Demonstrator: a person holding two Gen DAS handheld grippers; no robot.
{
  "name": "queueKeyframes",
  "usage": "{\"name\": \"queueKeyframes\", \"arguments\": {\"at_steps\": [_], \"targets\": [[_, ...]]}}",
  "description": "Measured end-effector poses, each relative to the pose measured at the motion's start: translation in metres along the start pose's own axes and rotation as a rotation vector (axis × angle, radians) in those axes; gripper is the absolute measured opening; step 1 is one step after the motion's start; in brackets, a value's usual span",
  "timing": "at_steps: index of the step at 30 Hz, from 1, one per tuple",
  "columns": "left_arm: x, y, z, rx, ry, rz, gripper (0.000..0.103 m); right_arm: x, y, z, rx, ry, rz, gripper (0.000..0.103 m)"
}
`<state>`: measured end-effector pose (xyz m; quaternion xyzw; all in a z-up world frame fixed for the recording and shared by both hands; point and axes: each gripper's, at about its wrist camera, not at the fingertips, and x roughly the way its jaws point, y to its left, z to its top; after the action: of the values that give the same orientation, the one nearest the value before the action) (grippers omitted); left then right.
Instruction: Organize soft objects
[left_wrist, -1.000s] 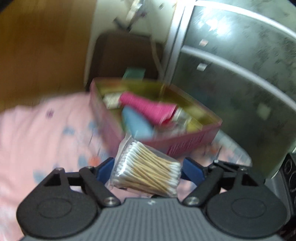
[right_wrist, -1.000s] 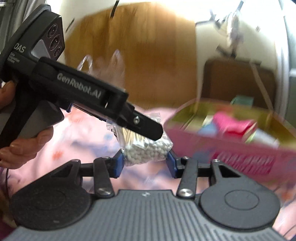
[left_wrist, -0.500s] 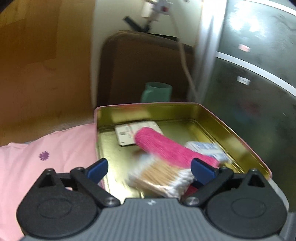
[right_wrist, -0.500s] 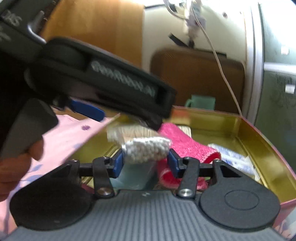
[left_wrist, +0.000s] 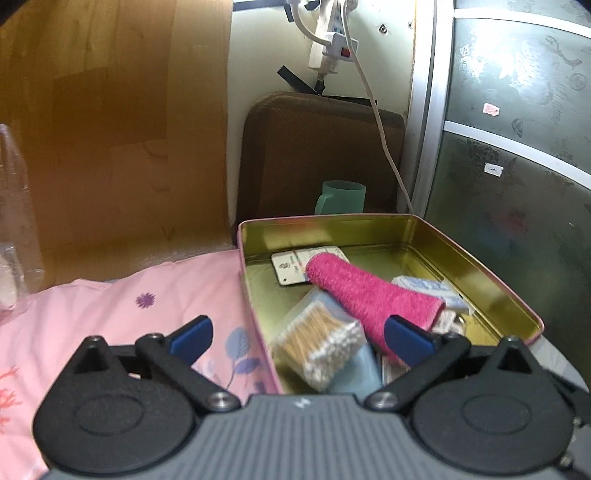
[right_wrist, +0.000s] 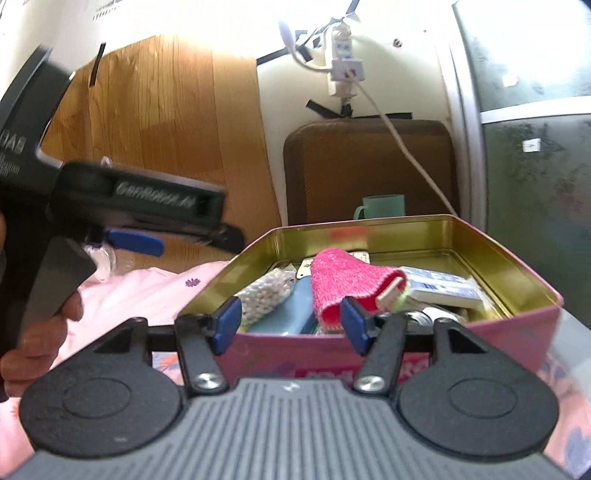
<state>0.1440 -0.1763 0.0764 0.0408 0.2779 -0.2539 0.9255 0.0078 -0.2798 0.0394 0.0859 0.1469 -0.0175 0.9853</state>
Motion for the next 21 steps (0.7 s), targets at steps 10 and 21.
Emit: {"name": "queueKeyframes", "arguments": {"at_steps": [10, 21], "targets": [[-0.055, 0.008, -0.038, 0.026, -0.004, 0.028, 0.103, -0.041, -0.002, -0.012, 0.100, 0.006, -0.034, 0.062], [-0.099, 0.013, -0.075, 0.025, 0.001, 0.091, 0.103, -0.068, 0.012, -0.018, 0.202, 0.034, 0.019, 0.065]]}}
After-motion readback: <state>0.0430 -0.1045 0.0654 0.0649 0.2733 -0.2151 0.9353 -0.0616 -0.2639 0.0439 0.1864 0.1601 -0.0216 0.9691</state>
